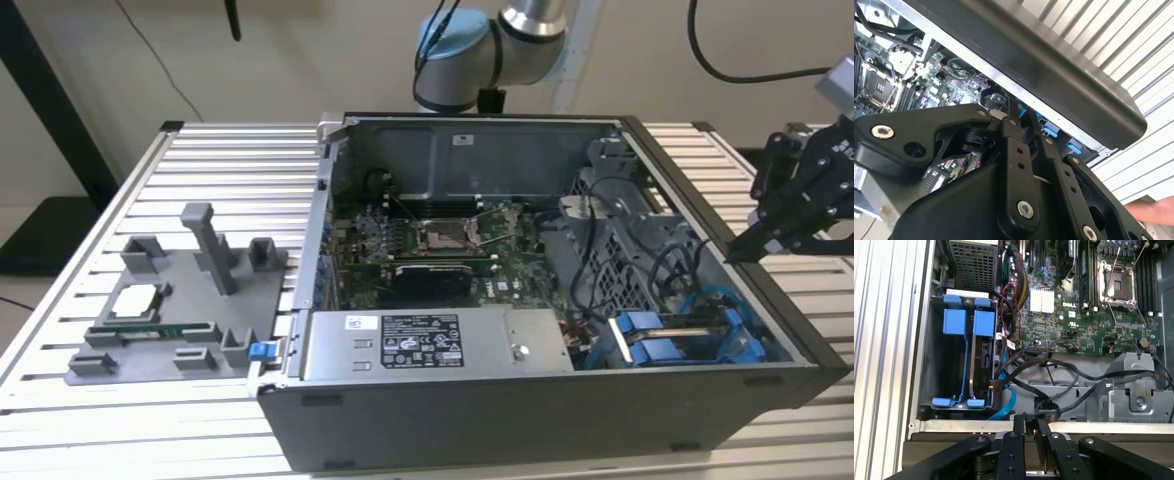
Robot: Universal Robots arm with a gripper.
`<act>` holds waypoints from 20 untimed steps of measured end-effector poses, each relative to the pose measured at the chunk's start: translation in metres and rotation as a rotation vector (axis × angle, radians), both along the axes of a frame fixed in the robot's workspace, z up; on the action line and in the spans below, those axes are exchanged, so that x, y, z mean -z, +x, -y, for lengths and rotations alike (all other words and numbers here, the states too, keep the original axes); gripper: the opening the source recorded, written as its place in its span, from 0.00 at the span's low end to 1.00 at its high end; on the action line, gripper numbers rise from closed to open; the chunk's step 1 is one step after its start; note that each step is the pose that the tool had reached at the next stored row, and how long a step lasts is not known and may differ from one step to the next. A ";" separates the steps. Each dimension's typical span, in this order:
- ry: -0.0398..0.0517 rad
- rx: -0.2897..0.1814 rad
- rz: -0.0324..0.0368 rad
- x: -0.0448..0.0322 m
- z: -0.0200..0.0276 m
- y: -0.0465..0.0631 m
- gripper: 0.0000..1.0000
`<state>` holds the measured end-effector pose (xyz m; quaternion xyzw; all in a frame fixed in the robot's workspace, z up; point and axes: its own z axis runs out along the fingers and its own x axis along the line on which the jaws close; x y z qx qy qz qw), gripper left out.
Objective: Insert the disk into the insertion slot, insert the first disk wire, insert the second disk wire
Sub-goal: 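Insert the second disk wire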
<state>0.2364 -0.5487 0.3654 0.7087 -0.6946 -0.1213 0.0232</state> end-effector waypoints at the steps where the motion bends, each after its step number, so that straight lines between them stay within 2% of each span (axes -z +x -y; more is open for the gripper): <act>1: 0.0001 0.000 0.0000 0.0000 0.0000 0.000 0.00; 11: 0.0008 0.000 0.0001 -0.0005 0.0001 0.000 0.00; 16: 0.0069 0.000 -0.0023 -0.0116 0.0000 -0.005 0.00; 20: 0.0175 0.000 -0.0028 -0.0194 0.0000 -0.013 0.00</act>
